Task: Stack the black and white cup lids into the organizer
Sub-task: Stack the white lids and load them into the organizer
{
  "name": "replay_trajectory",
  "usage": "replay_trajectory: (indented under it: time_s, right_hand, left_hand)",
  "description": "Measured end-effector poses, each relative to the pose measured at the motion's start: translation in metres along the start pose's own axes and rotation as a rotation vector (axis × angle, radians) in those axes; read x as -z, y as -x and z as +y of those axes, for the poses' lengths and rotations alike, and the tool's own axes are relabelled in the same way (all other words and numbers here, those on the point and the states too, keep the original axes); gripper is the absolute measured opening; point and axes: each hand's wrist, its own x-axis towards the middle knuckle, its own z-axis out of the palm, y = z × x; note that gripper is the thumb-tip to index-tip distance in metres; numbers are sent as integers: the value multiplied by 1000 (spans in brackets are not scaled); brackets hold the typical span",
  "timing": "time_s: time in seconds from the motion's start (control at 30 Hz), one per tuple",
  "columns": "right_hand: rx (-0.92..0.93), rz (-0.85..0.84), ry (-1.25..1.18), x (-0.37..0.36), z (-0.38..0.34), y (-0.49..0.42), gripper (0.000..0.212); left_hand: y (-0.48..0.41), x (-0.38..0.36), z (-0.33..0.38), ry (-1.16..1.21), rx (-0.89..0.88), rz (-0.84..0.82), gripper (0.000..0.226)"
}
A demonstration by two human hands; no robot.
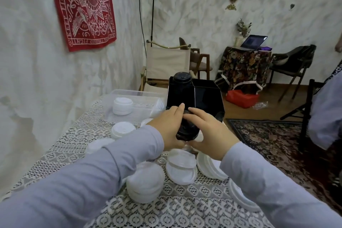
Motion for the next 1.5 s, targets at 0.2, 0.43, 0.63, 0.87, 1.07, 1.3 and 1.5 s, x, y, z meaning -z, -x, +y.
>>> replay_trajectory:
  time_s: [0.2,0.43,0.63,0.87,1.07,1.3,1.5]
  right_hand:
    - [-56,-27,-256,26,33,-25,71]
    - [-147,-75,-300,34,82,-59,77]
    - [-183,-6,-263,47,120,-89,72]
    - [-357,81,-107,61,179,-97,70]
    - [-371,94,-131,58,194,-101,67]
    - [-351,103,-173,61,180,-111,68]
    - [-344,106,-158,61,173,-116,69]
  left_hand:
    - [-47,7,13,47,9,12,94]
    - [-111,6,15,108,18,22,82]
    - [-175,11,9,78,1,-12,96]
    - [-205,0,-28,-190,106,-51,58]
    - [-207,-23,-36,-352,58,28,48]
    - [-198,-31,-31,-337,74,-37,41]
    - [-187,-28,-21,-179,158,75,38]
